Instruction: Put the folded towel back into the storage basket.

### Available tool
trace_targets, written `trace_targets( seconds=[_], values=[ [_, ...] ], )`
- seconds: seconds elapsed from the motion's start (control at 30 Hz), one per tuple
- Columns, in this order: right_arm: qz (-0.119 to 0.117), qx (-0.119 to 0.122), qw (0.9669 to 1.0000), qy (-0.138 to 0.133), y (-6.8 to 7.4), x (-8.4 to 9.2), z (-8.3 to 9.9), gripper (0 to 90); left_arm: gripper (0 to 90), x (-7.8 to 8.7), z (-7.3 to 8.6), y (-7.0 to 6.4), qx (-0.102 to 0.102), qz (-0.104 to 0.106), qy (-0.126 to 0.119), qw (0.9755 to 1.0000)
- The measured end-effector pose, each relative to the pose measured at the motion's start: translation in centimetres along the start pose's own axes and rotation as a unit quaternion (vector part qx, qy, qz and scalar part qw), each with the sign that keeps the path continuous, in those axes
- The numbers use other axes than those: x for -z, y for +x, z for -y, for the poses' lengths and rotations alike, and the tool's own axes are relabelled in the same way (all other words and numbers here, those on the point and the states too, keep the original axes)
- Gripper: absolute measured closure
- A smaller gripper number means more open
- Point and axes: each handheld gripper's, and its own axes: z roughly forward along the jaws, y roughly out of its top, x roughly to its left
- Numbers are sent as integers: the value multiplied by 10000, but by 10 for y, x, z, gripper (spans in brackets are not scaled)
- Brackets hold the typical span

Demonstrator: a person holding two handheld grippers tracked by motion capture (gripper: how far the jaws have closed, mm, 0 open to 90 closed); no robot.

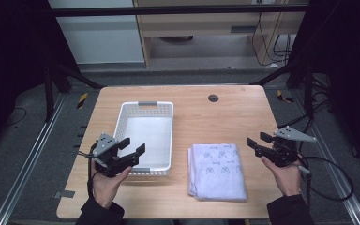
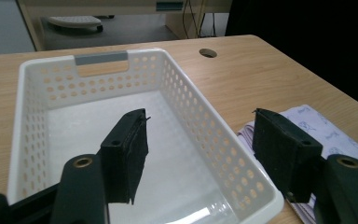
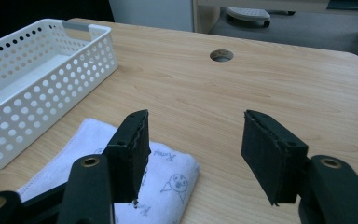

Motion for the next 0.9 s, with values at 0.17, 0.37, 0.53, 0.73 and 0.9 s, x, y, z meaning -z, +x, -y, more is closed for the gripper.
trace_targets(
  seconds=[0.17, 0.37, 0.53, 0.73, 0.9],
  values=[
    [-31, 31, 10000, 11, 2, -2, -3, 422, 362, -7, 0, -12, -58, 94, 51, 9999],
    [-52, 28, 10000, 36, 4, -5, -5, 419, 364, -15, -1, -28, -171, 237, 124, 9995],
    [-49, 32, 10000, 64, 5, -8, -6, 413, 386, -22, 0, -40, -219, 360, 191, 9989],
    [-73, -5, 9999, 88, 5, -12, -5, 403, 387, -31, 3, -53, -295, 448, 289, 9981],
    [-90, 15, 9999, 120, 7, -17, -4, 390, 397, -38, 6, -66, -394, 580, 331, 9970]
  ],
)
